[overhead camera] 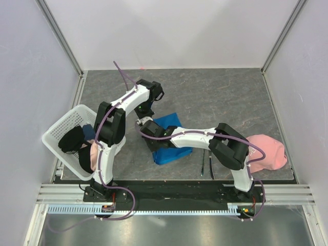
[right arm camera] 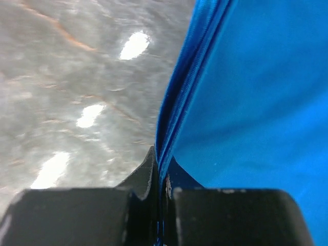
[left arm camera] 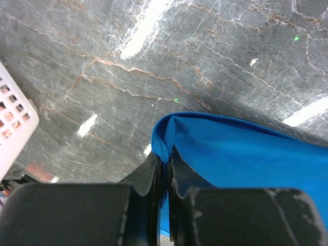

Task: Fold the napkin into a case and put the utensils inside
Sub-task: Fold the 2/3-rectangle-folded napkin at the center of the board.

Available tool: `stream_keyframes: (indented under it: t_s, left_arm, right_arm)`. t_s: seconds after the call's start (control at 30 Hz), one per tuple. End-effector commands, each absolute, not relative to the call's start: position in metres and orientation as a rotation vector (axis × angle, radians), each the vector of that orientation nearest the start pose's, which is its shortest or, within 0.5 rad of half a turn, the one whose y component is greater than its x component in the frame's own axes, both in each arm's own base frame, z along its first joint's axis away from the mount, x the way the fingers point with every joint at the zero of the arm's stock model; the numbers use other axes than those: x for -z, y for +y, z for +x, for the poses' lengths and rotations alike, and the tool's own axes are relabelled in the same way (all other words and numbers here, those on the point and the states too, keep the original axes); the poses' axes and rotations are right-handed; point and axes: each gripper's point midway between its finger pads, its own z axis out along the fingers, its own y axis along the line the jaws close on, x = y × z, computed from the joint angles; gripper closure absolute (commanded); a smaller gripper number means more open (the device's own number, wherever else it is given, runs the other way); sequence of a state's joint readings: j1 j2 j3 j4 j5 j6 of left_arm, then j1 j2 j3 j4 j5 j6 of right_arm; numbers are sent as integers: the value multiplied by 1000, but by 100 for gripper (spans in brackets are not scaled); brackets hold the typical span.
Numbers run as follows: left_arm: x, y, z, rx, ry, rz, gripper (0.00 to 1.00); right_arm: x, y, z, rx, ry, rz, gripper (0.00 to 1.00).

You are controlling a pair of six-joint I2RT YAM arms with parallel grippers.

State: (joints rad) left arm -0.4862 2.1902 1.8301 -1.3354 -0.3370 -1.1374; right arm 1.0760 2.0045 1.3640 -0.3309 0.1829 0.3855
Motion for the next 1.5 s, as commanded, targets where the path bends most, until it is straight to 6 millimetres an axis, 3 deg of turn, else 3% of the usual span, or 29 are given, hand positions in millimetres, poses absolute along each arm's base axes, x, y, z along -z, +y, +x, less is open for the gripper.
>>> stream_keyframes:
  t_s: [0.0, 0.03, 0.2, 0.33, 0.5, 0.53, 0.63, 0.83, 1.0, 1.13, 1.2, 1.3, 1.47]
  left_arm:
    - [-75, -149, 358, -440, 2754, -802, 98]
    - [-74, -150, 358, -434, 2759, -789, 98]
    - [-70, -161, 364, -354, 2781, -756, 97]
    - [-72, -169, 365, -288, 2790, -750, 75]
    - [-92, -184, 374, -102, 2763, -690, 47]
    - [-96, -186, 376, -69, 2754, -671, 33]
    - [-112, -191, 377, 1, 2745, -618, 27]
    - [-133, -174, 356, 39, 2732, -531, 33]
    - [-113, -150, 333, 4, 2770, -488, 66]
    - [-93, -140, 323, 1, 2810, -476, 66]
    - [-85, -140, 323, 23, 2838, -476, 76]
    - [-77, -144, 329, 38, 2844, -462, 82]
    - [-66, -165, 342, 160, 2863, -453, 85]
  right_arm:
    - [-64, 427, 227, -847, 2442, -699, 100]
    - [-70, 432, 213, -999, 2460, -727, 100]
    - [-73, 422, 214, -1279, 2444, -605, 100]
    - [-67, 411, 209, -1426, 2460, -536, 100]
    - [-66, 400, 214, -1491, 2450, -468, 100]
    - [-65, 397, 216, -1493, 2456, -449, 100]
    - [-62, 391, 215, -1520, 2475, -419, 100]
    - [-60, 383, 217, -1600, 2462, -326, 100]
    - [-57, 376, 216, -1624, 2472, -254, 100]
    - [-53, 372, 218, -1634, 2480, -204, 100]
    - [-52, 372, 218, -1644, 2479, -197, 100]
    - [-48, 371, 218, -1641, 2496, -185, 100]
    - [-48, 370, 218, -1656, 2503, -177, 98]
